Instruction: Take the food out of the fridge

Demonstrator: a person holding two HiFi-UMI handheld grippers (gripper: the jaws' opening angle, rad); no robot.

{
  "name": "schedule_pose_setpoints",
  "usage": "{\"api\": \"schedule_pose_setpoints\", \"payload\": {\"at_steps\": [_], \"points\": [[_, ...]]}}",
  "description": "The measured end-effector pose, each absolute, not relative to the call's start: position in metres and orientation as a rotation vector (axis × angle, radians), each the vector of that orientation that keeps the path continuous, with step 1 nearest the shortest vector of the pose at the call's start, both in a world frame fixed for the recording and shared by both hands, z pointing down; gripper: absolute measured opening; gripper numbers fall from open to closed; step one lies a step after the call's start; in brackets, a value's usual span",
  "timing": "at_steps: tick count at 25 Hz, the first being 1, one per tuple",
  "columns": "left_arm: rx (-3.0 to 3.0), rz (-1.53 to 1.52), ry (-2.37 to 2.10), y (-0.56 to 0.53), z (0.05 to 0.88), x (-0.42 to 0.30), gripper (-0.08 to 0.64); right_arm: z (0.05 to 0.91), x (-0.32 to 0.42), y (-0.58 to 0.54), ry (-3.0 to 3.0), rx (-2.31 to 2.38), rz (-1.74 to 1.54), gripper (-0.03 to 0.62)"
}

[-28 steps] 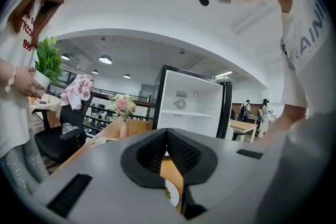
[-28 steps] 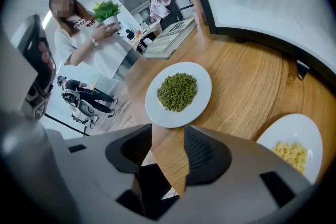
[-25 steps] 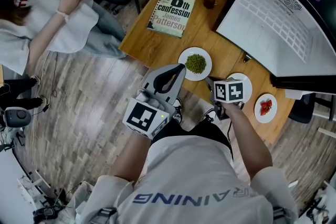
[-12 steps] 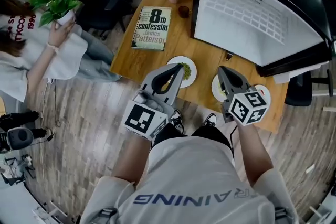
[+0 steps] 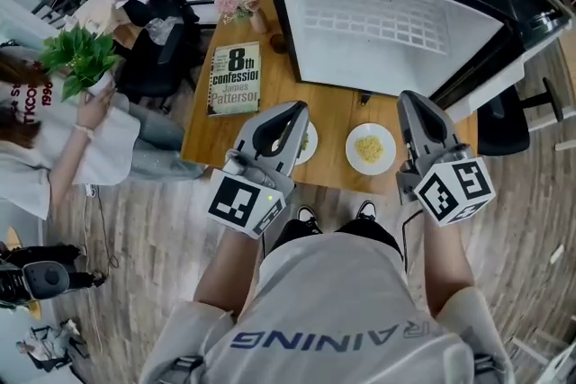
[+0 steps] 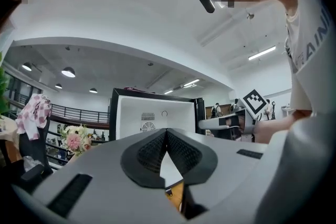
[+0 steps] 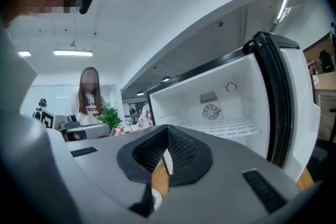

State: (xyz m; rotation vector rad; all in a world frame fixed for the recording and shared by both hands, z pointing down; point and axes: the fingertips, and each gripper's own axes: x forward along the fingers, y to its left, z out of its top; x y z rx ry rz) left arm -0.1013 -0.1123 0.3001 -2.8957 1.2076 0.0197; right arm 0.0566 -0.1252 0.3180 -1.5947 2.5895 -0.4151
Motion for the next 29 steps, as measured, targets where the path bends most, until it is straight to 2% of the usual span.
{"api": "schedule_pose_setpoints", "payload": {"at_steps": [9,29], "points": [[-2.903,0.027,1.100,-0.114,0.290,-0.079,0.008,0.292,0.082,-0.111,2.547,-1.704,-0.241,0.020],[-2.906,0.047,1.097,-0.114,0.291,-0.062,0.008,0.288,0.097,-0.113,2.568,-1.710,-0.223,0.020]]}}
